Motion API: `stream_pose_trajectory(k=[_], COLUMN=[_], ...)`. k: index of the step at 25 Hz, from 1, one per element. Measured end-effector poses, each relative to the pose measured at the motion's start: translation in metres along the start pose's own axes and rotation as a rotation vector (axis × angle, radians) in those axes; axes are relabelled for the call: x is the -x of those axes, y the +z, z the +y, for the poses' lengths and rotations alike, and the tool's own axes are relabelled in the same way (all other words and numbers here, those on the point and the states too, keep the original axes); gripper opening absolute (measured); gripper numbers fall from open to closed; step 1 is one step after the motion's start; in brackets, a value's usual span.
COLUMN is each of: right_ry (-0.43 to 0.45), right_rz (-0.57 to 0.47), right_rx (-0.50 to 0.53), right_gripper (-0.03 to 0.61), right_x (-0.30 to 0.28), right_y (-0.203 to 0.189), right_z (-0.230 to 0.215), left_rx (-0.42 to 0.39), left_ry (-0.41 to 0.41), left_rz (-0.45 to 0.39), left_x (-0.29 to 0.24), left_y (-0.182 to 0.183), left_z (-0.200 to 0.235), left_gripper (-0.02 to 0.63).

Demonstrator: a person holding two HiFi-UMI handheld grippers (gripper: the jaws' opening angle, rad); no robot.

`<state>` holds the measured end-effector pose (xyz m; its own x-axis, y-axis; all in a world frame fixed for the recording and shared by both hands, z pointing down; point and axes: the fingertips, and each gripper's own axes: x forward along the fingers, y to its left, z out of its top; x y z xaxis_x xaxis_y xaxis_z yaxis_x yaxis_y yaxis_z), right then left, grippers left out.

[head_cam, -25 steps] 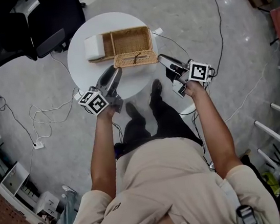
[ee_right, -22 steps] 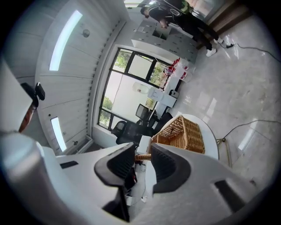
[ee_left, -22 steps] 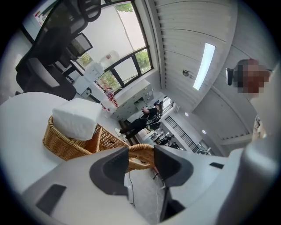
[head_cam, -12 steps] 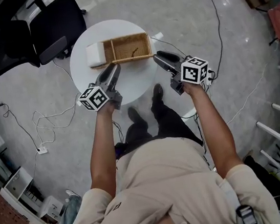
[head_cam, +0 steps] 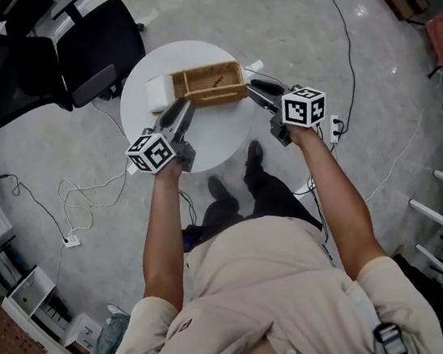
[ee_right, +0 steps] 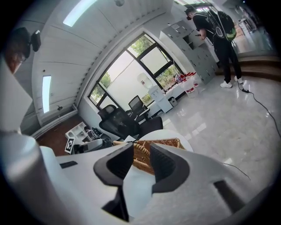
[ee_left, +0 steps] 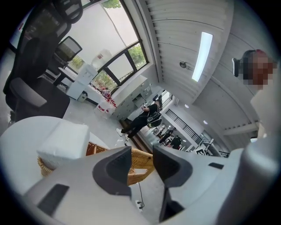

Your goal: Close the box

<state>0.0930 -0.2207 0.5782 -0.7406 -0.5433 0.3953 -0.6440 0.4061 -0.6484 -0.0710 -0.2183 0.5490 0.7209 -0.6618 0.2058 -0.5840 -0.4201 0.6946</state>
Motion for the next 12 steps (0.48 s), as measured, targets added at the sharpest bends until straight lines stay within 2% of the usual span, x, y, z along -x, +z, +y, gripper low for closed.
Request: stream_pose_trajectory(k=[12], right_ry=[-0.099], right_rz=[0.026], right_rx=[-0.005], right_gripper=[0.107], right_x=[-0.02], right_y=[0.018], right_z=[-0.012], left_rx=[-0.223], left_ry=[-0.035], left_rz=[0.023], left_x=[0.016], left_y=[0.05], left_z=[-0.047], left_gripper=[0.147])
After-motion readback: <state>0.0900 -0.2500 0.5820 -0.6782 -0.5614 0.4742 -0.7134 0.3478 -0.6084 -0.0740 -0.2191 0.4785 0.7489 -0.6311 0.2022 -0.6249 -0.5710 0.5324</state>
